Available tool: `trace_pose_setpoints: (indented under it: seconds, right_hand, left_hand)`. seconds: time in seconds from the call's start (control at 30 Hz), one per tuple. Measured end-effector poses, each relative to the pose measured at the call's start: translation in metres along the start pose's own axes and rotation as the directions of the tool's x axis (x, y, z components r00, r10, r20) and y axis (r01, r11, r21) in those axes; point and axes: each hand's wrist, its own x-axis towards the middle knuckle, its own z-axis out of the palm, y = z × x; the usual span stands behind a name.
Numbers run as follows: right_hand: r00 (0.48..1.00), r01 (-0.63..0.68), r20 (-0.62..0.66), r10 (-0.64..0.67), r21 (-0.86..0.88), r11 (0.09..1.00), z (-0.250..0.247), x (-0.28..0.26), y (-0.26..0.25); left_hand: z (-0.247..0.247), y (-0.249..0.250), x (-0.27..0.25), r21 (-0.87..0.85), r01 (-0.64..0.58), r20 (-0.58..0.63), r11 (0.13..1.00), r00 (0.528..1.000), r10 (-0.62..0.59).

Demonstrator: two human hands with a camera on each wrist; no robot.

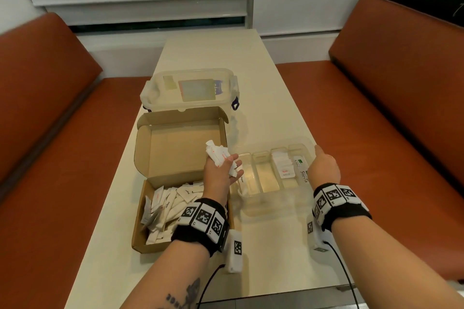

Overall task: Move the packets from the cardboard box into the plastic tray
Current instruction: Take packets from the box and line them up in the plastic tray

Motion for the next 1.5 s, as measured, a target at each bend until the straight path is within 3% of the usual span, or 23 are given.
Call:
trace_pose_setpoints:
  seconds: [0.23, 0.3, 0.37, 0.43, 0.53, 0.63, 0.7, 0.87, 1.03, 1.27, 1.5]
  right_hand:
    - [0.999, -0.04, 0.013, 0.04, -0.002, 0.999, -0.002, -0.004, 0.005]
    - [0.999, -0.028, -0.042, 0.027, -0.032, 0.999, -0.004, -0.007, -0.001]
    - [0.988, 0.086, -0.134, -0.079, 0.049, 0.995, -0.008, -0.01, -0.013]
    - [0.956, 0.277, -0.169, -0.241, 0.243, 0.929, -0.012, -0.016, -0.034]
    - [0.89, 0.446, -0.084, -0.449, 0.377, 0.812, -0.018, -0.031, -0.068]
    - [0.841, 0.358, 0.158, -0.518, 0.556, 0.751, -0.021, -0.04, -0.091]
    - [0.825, 0.32, 0.213, -0.524, 0.588, 0.743, -0.021, -0.041, -0.095]
    - [0.836, 0.251, 0.235, -0.497, 0.64, 0.726, -0.016, -0.04, -0.089]
    - [0.864, 0.237, 0.227, -0.449, 0.604, 0.761, -0.008, -0.036, -0.079]
    - [0.87, 0.173, 0.24, -0.43, 0.668, 0.723, -0.01, -0.032, -0.063]
    - [0.915, 0.092, 0.211, -0.343, 0.719, 0.689, -0.016, -0.028, -0.044]
  left_hand:
    - [0.001, 0.001, -0.002, -0.007, -0.005, 0.008, 1.0, 1.0, 0.005]
    - [0.002, 0.003, -0.003, -0.015, 0.002, 0.023, 1.0, 1.0, -0.001]
    - [0.002, 0.004, -0.004, -0.023, 0.014, 0.05, 1.0, 0.999, -0.013]
    - [0.003, 0.004, -0.005, -0.01, 0.037, 0.086, 0.999, 0.996, -0.036]
    - [0.007, 0.002, -0.007, 0.061, 0.083, 0.164, 0.995, 0.982, -0.092]
    - [0.01, 0.001, -0.01, 0.121, 0.117, 0.261, 0.986, 0.954, -0.145]
    - [0.009, 0.002, -0.012, 0.127, 0.116, 0.305, 0.985, 0.941, -0.15]
    - [0.006, 0.003, -0.014, 0.125, 0.14, 0.349, 0.982, 0.92, -0.176]
    - [0.014, 0.002, -0.011, 0.005, 0.267, 0.282, 0.964, 0.924, -0.258]
    - [0.027, -0.005, -0.009, 0.006, 0.178, 0.218, 0.984, 0.96, -0.175]
    - [0.039, -0.021, -0.011, -0.031, 0.191, 0.178, 0.981, 0.967, -0.182]
